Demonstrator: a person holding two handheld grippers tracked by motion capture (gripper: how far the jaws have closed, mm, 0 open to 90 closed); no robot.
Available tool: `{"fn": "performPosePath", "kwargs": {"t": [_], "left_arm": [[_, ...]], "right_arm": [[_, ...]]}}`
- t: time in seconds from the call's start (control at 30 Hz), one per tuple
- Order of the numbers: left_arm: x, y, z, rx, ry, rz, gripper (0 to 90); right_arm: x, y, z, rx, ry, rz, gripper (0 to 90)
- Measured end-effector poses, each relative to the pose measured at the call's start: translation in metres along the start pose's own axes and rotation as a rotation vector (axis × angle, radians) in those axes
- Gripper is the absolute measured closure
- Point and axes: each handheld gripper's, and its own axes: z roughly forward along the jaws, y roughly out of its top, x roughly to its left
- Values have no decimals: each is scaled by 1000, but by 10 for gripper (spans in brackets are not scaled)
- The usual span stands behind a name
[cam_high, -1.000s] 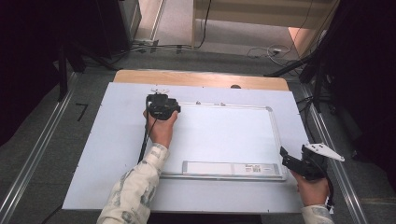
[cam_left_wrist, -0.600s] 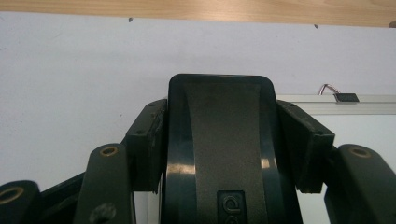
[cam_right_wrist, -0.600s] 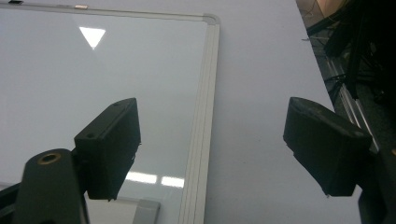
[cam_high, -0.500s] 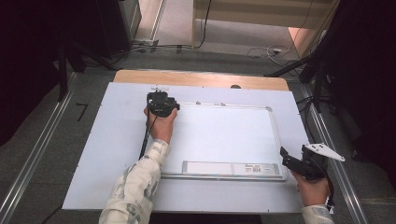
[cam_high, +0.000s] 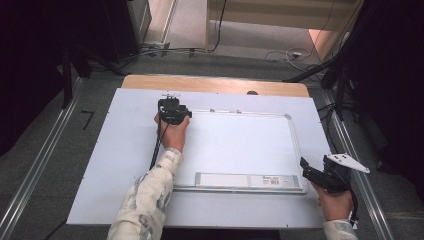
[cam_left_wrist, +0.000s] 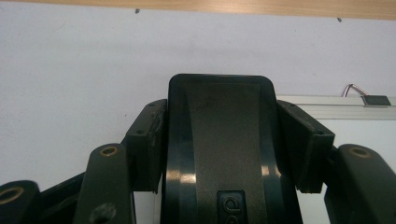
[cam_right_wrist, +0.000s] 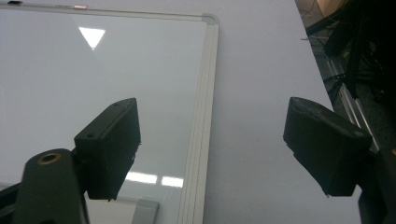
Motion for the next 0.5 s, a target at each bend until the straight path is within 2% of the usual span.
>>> {"fn": "performPosePath", "kwargs": {"t": [0.3, 0.5], "left_arm": [[1, -4, 7, 35, 10, -15, 406], [-3, -6, 8, 23, 36, 17, 401]], "right_arm": [[0, 0, 0, 0, 0, 2, 175], [-1, 0, 0, -1, 0, 2, 175]]}}
